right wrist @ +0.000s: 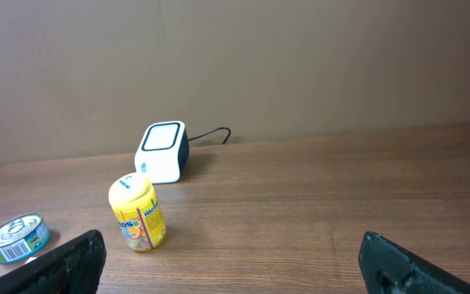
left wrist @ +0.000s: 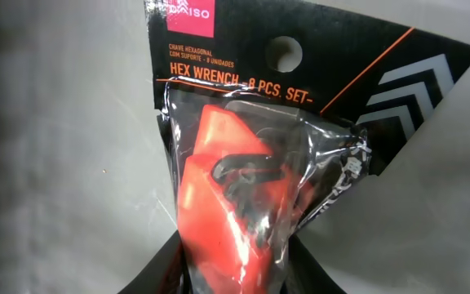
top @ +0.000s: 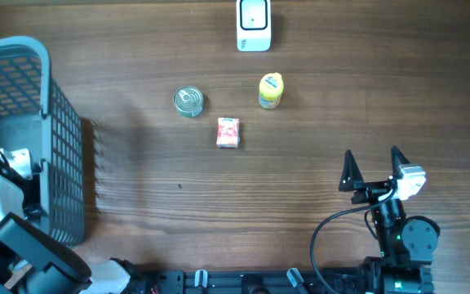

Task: Scan the item barcode
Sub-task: 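Reach the left gripper into the basket and grasp the hex wrench package, then lift the hex wrench package toward the white scanner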

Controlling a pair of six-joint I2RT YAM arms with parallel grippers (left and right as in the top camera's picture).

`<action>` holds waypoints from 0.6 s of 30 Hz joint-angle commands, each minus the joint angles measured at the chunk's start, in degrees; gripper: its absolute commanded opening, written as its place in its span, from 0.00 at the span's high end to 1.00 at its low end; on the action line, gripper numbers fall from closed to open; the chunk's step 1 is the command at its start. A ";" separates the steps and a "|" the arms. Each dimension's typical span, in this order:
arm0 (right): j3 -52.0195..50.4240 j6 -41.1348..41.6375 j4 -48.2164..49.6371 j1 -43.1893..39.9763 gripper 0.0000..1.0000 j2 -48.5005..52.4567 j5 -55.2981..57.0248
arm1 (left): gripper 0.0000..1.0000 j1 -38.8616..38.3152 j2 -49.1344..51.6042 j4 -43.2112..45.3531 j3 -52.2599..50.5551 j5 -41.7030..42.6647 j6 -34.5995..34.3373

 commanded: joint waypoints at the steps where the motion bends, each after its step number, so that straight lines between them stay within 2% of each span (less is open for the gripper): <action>1: -0.07 0.74 0.22 0.09 0.00 -0.39 -0.02 | 0.79 0.31 1.70 2.01 -0.70 1.20 -6.40; 3: -0.07 0.76 0.22 0.09 0.00 -0.39 -0.04 | 0.93 0.31 1.38 4.24 -0.70 1.25 -9.64; 4: -0.07 0.74 0.22 0.09 0.00 -0.39 -0.04 | 0.96 0.31 1.14 4.96 -0.59 2.03 -11.26; 7: -0.07 0.74 0.22 0.09 0.00 -0.39 -0.02 | 0.96 0.31 0.90 5.77 0.26 5.77 -15.78; 11: -0.07 0.76 0.22 0.09 0.00 -0.39 -0.04 | 0.96 0.31 0.90 5.70 0.39 8.57 -17.27; 13: -0.07 0.74 0.22 0.09 0.00 -0.39 -0.02 | 0.96 0.31 0.90 6.38 0.59 14.16 -17.29; 18: -0.07 0.76 0.22 0.09 0.00 -0.39 -0.04 | 0.96 0.31 0.74 7.89 5.88 28.06 -33.83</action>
